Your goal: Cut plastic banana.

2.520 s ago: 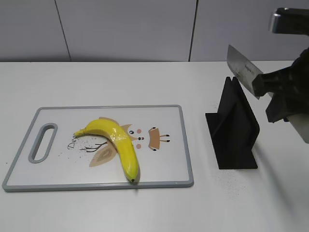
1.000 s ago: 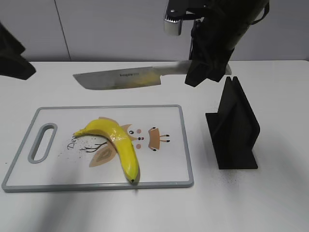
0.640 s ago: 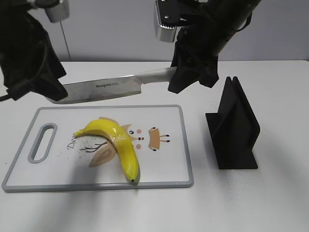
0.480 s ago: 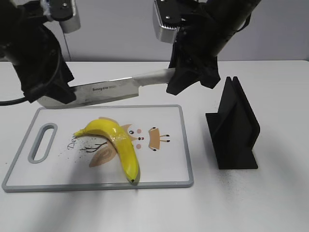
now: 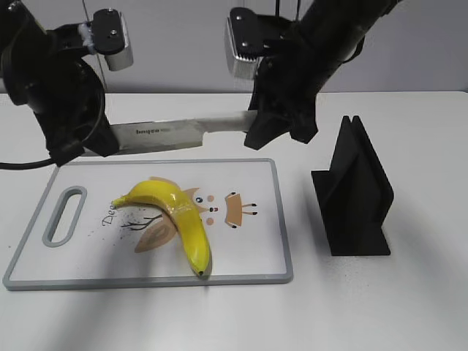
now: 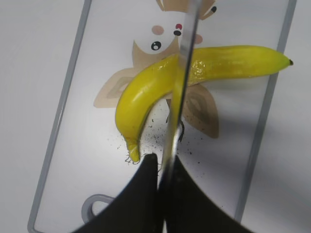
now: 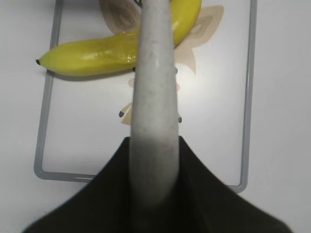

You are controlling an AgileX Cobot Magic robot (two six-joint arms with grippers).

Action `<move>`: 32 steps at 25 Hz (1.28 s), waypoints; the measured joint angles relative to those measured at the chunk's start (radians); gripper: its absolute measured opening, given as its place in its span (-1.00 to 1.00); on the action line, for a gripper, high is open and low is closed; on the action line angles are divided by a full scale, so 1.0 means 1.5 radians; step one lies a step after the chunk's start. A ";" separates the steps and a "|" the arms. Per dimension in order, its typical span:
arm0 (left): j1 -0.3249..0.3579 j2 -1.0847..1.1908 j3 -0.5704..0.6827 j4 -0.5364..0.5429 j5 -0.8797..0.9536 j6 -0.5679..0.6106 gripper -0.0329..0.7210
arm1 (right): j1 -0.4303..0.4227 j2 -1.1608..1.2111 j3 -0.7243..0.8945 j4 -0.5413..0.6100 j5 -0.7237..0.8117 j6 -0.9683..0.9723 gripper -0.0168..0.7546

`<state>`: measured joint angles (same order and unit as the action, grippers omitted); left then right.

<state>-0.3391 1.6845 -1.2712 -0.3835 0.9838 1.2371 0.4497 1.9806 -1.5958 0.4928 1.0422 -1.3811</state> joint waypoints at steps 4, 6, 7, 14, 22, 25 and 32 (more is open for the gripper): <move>0.000 0.015 0.052 -0.021 -0.073 0.004 -0.87 | 0.001 0.034 0.004 -0.033 -0.019 0.019 -0.54; -0.001 0.039 0.083 -0.037 -0.102 0.006 -0.87 | 0.002 0.053 0.008 -0.044 -0.019 0.031 -0.54; -0.001 0.052 0.099 -0.047 -0.125 0.007 -0.87 | 0.003 0.069 0.012 -0.046 -0.019 0.034 -0.54; -0.004 0.152 0.127 -0.073 -0.177 0.015 -0.86 | 0.005 0.157 0.021 -0.056 -0.039 0.033 -0.53; -0.004 0.127 0.121 -0.070 -0.160 0.014 -0.86 | 0.008 0.128 -0.003 -0.072 -0.005 0.042 -0.53; -0.005 0.059 0.115 -0.055 -0.133 0.010 -0.87 | 0.008 0.069 -0.013 -0.073 0.016 0.044 -0.53; -0.005 -0.080 0.110 -0.037 -0.113 0.009 -0.88 | 0.009 -0.020 -0.020 -0.069 0.024 0.045 -0.53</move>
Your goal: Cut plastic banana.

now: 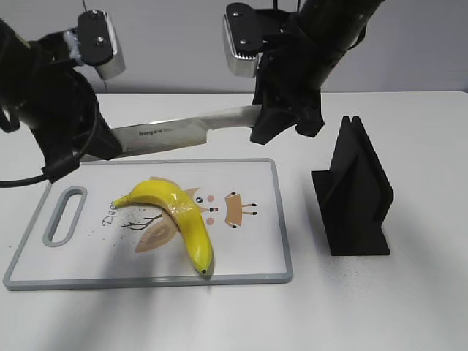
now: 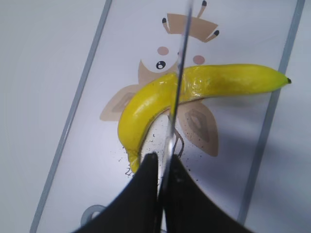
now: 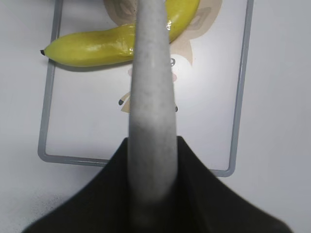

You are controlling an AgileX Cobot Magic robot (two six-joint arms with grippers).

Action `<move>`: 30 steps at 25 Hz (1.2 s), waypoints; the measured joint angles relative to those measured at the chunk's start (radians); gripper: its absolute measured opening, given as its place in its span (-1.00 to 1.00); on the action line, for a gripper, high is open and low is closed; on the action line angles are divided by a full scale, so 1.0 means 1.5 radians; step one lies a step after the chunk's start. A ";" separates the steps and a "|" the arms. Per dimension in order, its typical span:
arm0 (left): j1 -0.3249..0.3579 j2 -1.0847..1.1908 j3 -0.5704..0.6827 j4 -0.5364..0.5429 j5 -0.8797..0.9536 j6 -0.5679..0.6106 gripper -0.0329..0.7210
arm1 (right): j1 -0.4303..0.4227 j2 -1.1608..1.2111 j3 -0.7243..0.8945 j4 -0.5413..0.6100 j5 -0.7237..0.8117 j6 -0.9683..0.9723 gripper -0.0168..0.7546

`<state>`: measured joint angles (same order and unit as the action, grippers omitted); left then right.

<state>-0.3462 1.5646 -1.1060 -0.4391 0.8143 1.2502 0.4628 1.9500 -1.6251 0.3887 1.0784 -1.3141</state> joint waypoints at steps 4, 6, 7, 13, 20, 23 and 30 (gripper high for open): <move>0.000 0.002 0.000 0.001 -0.001 0.000 -0.88 | 0.000 0.005 0.000 0.004 0.000 0.000 -0.53; 0.000 0.002 0.000 0.000 -0.009 0.000 -0.80 | 0.000 0.005 0.000 0.004 0.000 0.000 -0.53; 0.000 0.002 0.000 -0.001 -0.016 -0.001 -0.72 | 0.000 0.005 0.000 0.004 0.000 0.003 -0.53; 0.003 0.001 0.000 0.000 -0.071 -0.009 0.67 | -0.005 0.005 0.000 -0.027 0.003 0.017 -0.54; 0.046 -0.026 -0.001 0.018 -0.132 -0.210 0.77 | -0.005 0.005 -0.008 -0.066 -0.001 0.218 -0.54; 0.107 -0.028 -0.019 0.060 -0.087 -0.393 0.65 | -0.005 0.005 -0.042 -0.097 -0.002 0.427 -0.54; 0.233 -0.031 -0.064 0.151 0.205 -0.627 0.57 | -0.005 0.001 -0.103 -0.128 0.063 0.703 -0.54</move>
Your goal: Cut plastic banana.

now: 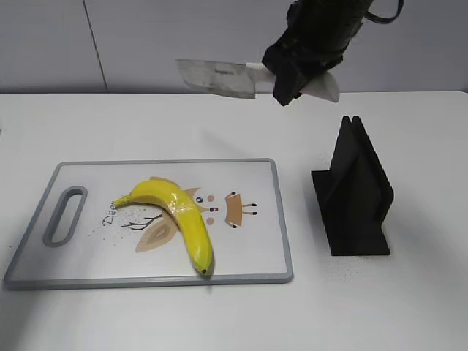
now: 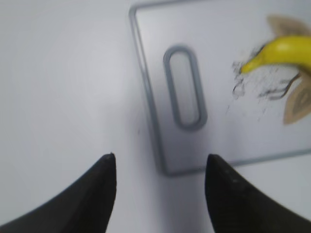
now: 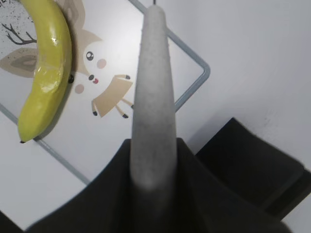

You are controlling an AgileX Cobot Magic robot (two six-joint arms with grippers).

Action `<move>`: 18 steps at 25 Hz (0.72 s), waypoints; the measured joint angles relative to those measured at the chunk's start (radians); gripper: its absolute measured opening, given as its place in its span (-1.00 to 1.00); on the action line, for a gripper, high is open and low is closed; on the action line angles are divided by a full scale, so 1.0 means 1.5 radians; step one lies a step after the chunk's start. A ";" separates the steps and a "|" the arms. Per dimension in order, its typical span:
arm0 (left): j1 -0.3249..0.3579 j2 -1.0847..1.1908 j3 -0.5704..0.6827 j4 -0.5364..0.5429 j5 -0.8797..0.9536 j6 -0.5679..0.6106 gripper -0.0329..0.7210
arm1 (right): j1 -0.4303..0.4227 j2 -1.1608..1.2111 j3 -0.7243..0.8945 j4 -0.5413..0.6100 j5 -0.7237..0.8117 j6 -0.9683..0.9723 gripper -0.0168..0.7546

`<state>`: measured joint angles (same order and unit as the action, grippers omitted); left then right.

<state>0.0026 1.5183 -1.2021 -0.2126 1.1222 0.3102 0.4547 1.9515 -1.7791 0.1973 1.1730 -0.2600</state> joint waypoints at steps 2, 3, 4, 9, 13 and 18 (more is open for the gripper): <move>0.011 -0.005 0.001 0.021 0.047 -0.028 0.56 | 0.000 -0.007 0.004 0.002 0.020 0.060 -0.54; 0.012 -0.014 0.001 0.027 0.053 -0.036 0.56 | 0.000 -0.014 0.011 0.007 0.021 0.084 -0.54; 0.013 -0.027 0.001 0.028 0.057 -0.039 0.56 | 0.000 -0.029 0.024 0.013 0.018 0.108 -0.54; 0.013 -0.146 0.001 0.028 0.059 -0.044 0.55 | 0.000 -0.133 0.143 0.020 -0.071 0.213 -0.54; 0.013 -0.268 0.026 0.030 0.060 -0.045 0.55 | 0.000 -0.220 0.241 -0.072 -0.131 0.343 -0.54; 0.013 -0.430 0.122 0.036 0.048 -0.047 0.54 | -0.002 -0.295 0.341 -0.159 -0.135 0.461 -0.54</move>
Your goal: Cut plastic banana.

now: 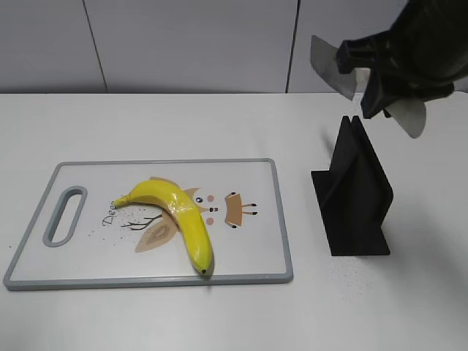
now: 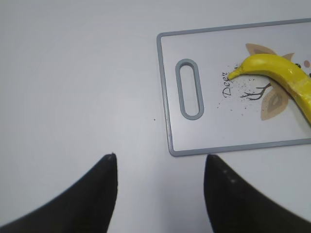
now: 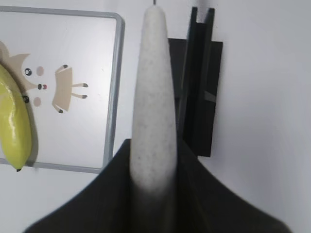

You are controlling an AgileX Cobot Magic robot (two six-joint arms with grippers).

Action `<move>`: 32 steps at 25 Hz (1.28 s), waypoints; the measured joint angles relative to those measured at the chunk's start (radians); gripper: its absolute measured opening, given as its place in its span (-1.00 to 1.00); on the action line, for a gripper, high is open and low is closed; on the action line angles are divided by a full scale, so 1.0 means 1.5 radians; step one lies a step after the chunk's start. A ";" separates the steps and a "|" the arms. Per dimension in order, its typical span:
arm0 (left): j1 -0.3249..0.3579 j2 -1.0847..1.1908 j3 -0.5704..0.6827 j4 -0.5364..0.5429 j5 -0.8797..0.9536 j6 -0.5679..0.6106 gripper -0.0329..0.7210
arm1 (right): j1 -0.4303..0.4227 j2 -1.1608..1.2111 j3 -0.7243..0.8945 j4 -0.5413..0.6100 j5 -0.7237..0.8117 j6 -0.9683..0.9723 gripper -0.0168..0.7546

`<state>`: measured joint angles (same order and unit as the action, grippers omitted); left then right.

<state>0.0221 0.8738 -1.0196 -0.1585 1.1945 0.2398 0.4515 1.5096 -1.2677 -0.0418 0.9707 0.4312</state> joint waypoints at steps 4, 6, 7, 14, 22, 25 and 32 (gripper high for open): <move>0.000 -0.124 0.102 0.002 -0.029 0.000 0.54 | 0.000 -0.045 0.063 -0.021 -0.023 0.055 -0.54; 0.000 -0.180 0.152 0.002 -0.044 0.000 0.54 | 0.000 -0.063 0.089 -0.022 -0.037 0.064 -0.54; 0.000 -0.209 0.178 0.002 -0.050 0.000 0.54 | 0.000 -0.070 0.098 -0.022 -0.043 0.068 -0.54; 0.000 -0.398 0.315 0.002 -0.072 0.000 0.53 | 0.000 -0.074 0.155 -0.025 -0.079 0.076 -0.54; 0.000 -0.574 0.346 0.012 -0.066 0.000 0.51 | 0.000 -0.075 0.213 -0.035 -0.142 0.076 -0.54; 0.000 -0.585 0.347 0.012 -0.061 0.000 0.51 | 0.000 -0.076 0.236 -0.038 -0.168 0.078 -0.54; -0.001 -0.585 0.347 0.012 -0.060 0.000 0.51 | 0.000 -0.076 0.274 -0.040 -0.233 0.121 -0.54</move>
<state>0.0212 -0.0036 -0.4985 -0.1401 1.1052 0.2398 0.4515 1.3958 -0.8573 -0.1020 0.6215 0.6122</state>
